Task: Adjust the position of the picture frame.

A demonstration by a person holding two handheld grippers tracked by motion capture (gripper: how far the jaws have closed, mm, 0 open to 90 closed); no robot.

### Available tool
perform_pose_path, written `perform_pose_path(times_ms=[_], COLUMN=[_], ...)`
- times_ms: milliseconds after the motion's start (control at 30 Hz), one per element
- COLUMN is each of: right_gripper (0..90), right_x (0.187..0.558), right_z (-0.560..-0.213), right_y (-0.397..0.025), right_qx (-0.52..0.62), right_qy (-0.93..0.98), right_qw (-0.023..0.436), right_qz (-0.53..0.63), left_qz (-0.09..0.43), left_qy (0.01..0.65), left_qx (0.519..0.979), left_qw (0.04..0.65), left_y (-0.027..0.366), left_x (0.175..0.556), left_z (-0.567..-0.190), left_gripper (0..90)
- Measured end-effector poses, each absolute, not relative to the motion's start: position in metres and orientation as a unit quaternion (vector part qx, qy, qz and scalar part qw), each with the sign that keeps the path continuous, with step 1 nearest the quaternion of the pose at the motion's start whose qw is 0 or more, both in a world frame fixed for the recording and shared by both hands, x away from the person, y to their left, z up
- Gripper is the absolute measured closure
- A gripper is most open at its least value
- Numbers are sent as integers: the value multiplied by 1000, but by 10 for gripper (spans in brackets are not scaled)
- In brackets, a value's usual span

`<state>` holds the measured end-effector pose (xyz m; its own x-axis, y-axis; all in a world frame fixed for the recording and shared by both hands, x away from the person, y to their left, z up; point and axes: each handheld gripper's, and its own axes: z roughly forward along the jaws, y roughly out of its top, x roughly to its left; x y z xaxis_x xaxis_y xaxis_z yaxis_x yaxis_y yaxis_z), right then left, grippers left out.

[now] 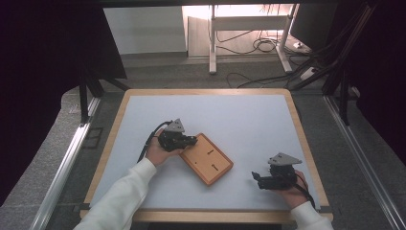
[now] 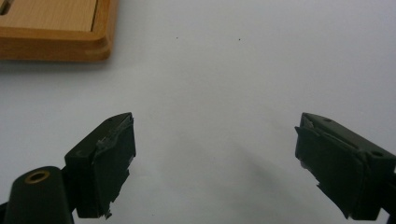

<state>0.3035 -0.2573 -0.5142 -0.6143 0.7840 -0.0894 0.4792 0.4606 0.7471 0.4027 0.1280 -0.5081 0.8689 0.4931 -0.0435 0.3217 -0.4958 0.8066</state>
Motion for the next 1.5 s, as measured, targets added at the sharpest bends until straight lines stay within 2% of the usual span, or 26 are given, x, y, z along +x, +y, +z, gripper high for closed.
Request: perform_pose_path(times_ms=[433,633,700,767,800,833,867,900,933,967,1167,1300,1400,1433,1500], right_gripper=[123,123,123,123,122,123,123,123,123,123,127,148,209,306,437], right_x=[303,303,303,303,303,302,302,302,302,302,302,303,304,306,309], right_z=[-514,-514,-514,-514,-513,-513,-513,-512,-512,-512,-511,-509,-507,-505,-503], right_y=[-258,-258,-258,-258,-258,-258,-258,-258,-258,-258,-257,-255,-253,-250,-246], right_qx=[383,383,383,383,383,383,383,381,381,381,383,383,378,368,358], right_qy=[826,826,826,825,825,824,824,824,824,824,821,821,822,827,830], right_qw=[217,217,218,218,219,219,219,220,220,220,220,217,208,200,190], right_qz=[353,353,353,353,354,354,354,357,357,357,360,364,371,376,383], left_qz=[81,81,78,91,108,108,114,120,122,122,106,93,87,91,100], left_qy=[224,237,240,242,254,254,255,261,269,289,327,349,355,354,348], left_qx=[864,863,859,852,846,846,843,838,835,828,822,819,820,824,831], left_qw=[443,439,446,456,456,456,459,463,464,464,455,446,441,433,423], left_y=[117,116,118,120,124,124,126,130,132,139,156,167,173,174,174], left_x=[412,413,412,410,406,406,403,399,397,391,376,366,360,356,352], left_z=[-521,-528,-527,-522,-514,-514,-510,-506,-504,-500,-504,-511,-514,-516,-518], left_gripper=[848,844,820,717,622,578,578,506,506,433,319,298,296,293,287])
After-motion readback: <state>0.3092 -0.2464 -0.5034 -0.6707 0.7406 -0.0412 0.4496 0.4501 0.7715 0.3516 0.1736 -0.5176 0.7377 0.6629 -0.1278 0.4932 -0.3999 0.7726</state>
